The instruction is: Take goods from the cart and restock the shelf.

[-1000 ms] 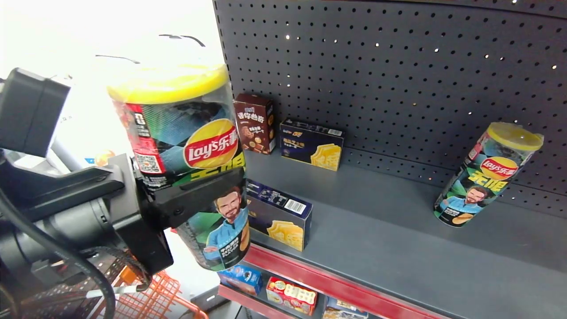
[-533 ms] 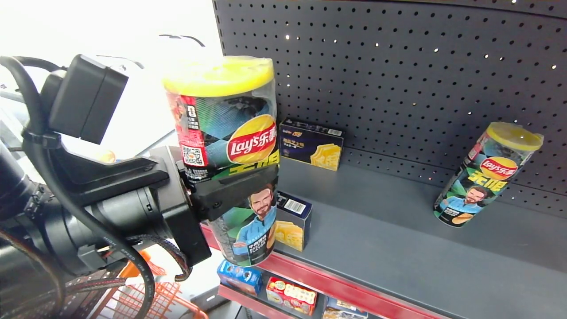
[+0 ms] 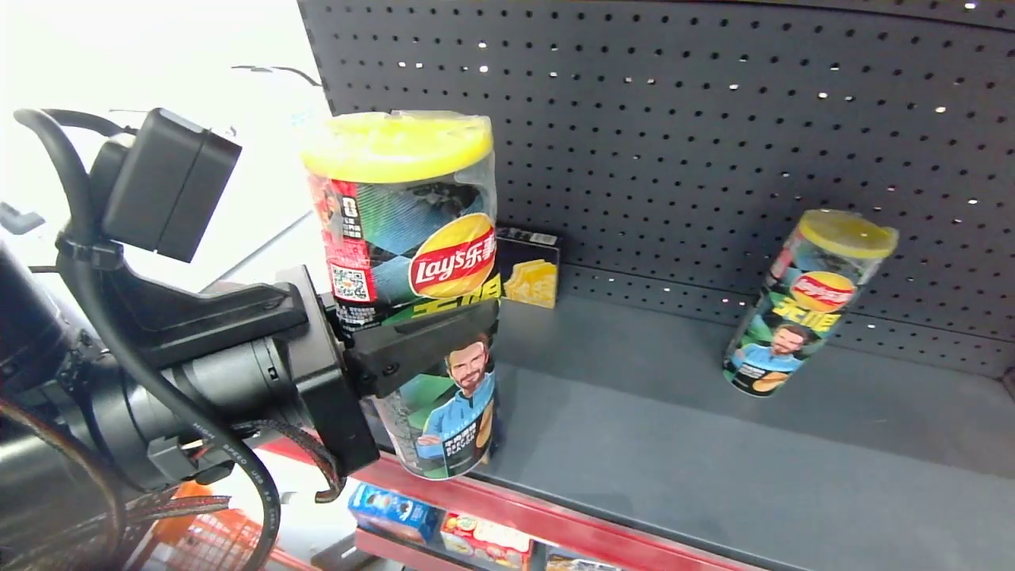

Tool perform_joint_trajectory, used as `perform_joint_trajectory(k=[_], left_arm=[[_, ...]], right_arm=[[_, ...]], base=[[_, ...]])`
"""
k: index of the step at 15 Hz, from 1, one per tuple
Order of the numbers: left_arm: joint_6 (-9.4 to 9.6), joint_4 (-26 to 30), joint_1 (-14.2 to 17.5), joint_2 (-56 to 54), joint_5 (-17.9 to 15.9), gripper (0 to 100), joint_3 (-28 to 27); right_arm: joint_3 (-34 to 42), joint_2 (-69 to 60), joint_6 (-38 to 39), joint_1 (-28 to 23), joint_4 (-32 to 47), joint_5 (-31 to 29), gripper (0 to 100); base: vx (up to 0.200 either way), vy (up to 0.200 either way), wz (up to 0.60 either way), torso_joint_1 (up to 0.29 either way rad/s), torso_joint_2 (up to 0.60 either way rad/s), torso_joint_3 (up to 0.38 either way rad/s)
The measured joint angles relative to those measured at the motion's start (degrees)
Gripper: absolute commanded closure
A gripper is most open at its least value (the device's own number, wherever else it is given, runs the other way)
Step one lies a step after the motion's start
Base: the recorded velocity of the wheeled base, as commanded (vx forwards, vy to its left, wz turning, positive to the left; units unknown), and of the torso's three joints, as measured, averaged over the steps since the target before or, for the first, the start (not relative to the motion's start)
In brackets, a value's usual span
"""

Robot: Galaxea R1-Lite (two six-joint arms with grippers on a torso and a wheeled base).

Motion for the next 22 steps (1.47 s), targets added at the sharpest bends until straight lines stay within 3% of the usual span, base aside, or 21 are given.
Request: perform_joint_trajectory(k=[4, 16, 18, 22], left_arm=[[-0.18, -0.94, 0.0, 0.2, -0.15, 100, -0.05], [-0.32, -0.89, 0.13, -0.39, -0.09, 100, 2.02], [-0.54, -0.94, 1.1, -1.16, -0.13, 100, 2.51], [-0.46, -1.02, 6.12, -3.58, -2.0, 100, 5.91]], right_arm=[[0.0, 0.0, 0.02, 0.0, 0.0, 0.01, 0], [0.0, 0.0, -0.09, 0.0, 0.0, 0.04, 0], [0.0, 0.0, -0.26, 0.0, 0.0, 0.33, 0], [-0.02, 0.02, -0.79, 0.0, 0.05, 2.13, 0]], base=[[0.0, 0.0, -0.6, 0.0, 0.0, 0.004], [0.0, 0.0, 0.0, 0.0, 0.0, 0.0], [0.0, 0.0, 0.0, 0.0, 0.0, 0.0], [0.0, 0.0, 0.0, 0.0, 0.0, 0.0]])
